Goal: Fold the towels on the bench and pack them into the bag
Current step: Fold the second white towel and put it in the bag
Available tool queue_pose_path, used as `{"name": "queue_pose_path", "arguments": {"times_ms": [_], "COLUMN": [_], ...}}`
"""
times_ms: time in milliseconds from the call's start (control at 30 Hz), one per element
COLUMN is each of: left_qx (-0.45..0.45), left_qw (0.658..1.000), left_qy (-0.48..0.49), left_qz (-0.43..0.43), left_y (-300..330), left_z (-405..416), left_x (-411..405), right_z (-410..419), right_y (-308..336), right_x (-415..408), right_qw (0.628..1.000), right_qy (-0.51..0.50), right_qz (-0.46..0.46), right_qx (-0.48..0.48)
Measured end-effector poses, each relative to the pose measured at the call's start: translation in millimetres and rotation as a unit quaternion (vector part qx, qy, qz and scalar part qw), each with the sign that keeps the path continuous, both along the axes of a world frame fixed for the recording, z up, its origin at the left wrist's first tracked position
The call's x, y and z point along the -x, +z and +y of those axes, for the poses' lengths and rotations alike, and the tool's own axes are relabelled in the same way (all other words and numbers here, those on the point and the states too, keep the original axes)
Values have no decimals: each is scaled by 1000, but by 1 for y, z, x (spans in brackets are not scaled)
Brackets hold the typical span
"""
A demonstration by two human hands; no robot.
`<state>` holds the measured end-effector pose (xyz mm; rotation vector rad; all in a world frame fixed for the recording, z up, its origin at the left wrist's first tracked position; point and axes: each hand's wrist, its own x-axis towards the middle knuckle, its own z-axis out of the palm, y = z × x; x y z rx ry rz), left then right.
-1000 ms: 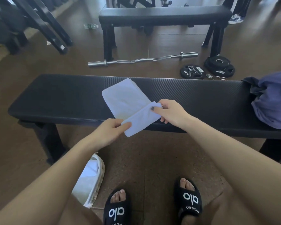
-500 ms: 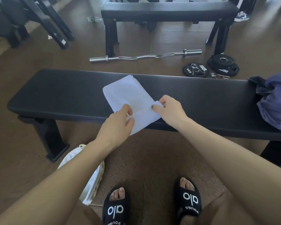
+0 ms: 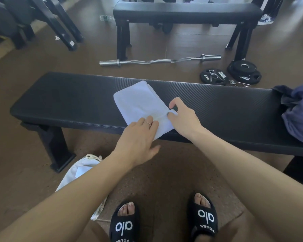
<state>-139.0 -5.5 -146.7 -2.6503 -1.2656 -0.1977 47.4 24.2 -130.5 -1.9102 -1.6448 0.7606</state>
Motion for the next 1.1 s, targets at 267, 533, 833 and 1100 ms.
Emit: {"name": "queue_pose_path", "arguments": {"times_ms": [267,533,833,1100], "left_qx": [82,297,307,60], "left_qw": [988,900,847,970], "left_qy": [76,195,270,178], "left_qz": [-109,-255,-341,-153], "left_y": [8,36,27,22], "left_z": [5,37,54,63], "left_x": [8,35,46,43], "right_z": [1,5,31,36], "right_y": [0,3,-6,-9], "right_x": [-19,-22,3,16], "right_qw": [972,985,991,996], "right_qy": [147,158,3,42], "right_qz": [-116,38,131,64], "right_qx": [-143,-55,24,-40]}}
